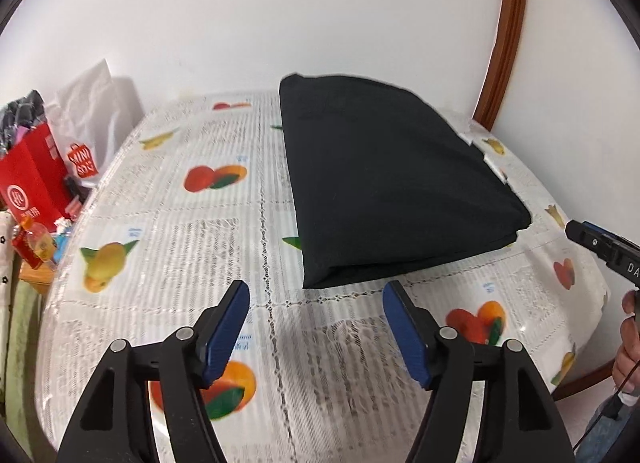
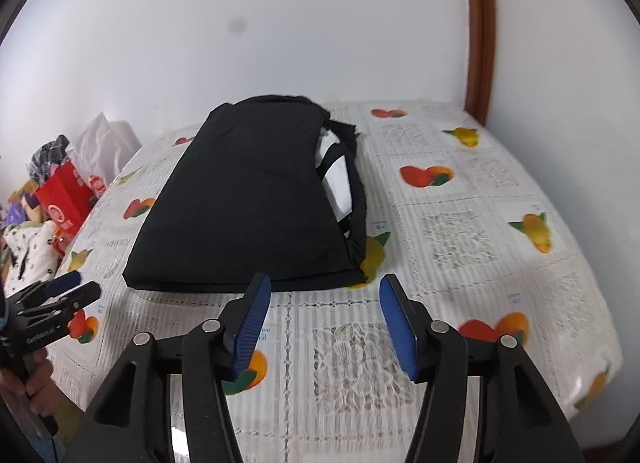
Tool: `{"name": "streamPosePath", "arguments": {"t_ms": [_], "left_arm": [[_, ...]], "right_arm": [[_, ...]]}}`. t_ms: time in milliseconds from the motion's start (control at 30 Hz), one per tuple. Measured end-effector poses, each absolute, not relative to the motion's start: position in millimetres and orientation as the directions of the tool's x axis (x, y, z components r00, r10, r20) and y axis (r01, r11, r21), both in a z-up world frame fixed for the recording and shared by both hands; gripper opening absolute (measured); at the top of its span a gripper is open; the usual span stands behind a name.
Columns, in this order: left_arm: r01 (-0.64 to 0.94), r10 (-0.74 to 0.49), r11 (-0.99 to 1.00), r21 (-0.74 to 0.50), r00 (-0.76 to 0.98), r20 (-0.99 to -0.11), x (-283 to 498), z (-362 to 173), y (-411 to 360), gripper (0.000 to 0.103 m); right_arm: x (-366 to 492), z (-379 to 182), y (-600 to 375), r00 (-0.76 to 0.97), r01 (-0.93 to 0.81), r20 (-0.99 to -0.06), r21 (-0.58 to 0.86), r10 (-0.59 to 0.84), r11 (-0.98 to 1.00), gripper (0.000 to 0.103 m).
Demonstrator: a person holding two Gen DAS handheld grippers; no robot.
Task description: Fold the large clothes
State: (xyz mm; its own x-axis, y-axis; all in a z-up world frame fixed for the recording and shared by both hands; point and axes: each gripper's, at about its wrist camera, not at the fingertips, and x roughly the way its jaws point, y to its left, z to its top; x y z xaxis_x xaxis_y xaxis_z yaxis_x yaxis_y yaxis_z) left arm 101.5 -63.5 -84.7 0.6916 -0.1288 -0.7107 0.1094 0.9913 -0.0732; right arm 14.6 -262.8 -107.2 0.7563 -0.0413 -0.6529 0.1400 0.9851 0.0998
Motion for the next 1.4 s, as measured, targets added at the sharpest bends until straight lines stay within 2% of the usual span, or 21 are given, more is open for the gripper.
{"name": "streamPosePath", "arguments": {"t_ms": [133, 200, 267, 467, 633, 1400], "left_arm": [[0.102, -0.126, 0.992, -0.075, 0.727, -0.675, 82.0, -66.8, -63.9, 0.076], [0.104, -0.131, 0.991, -0.080, 0.733, -0.668, 74.3, -60.7, -63.7, 0.078], [0.107, -0.134, 0.991, -0.081, 0.741, -0.658, 63.3, -53.6, -64.5, 0.080], [0.096, -0.107, 0.994, -0.052, 0.774, -0.624, 36.6, -36.5, -69.6, 0.089], [0.069, -0.069, 0.997, -0.023, 0.804, -0.591, 20.3, -25.5, -70.9, 0.093], [0.085, -0.074, 0.996, -0.007, 0.825, -0.560, -0.5, -14.4, -82.6, 0.094]], "right_arm": [[-7.2, -93.4, -252.7, 0.757, 0.178, -0.647, 0.070, -0.091, 0.982, 0.061], [-18.6, -88.0, -247.6, 0.763, 0.188, -0.638, 0.062, -0.106, 0.980, 0.082], [-32.8, -81.2, -241.4, 0.785, 0.184, -0.608, 0.054, -0.114, 0.981, 0.092], [-65.6, -68.0, -227.8, 0.806, 0.204, -0.571, 0.018, -0.157, 0.979, 0.100], [-85.7, -61.1, -225.5, 0.808, 0.247, -0.552, 0.002, -0.205, 0.969, 0.102], [-113.5, -54.8, -231.3, 0.806, 0.296, -0.536, -0.003, -0.252, 0.955, 0.102]]}}
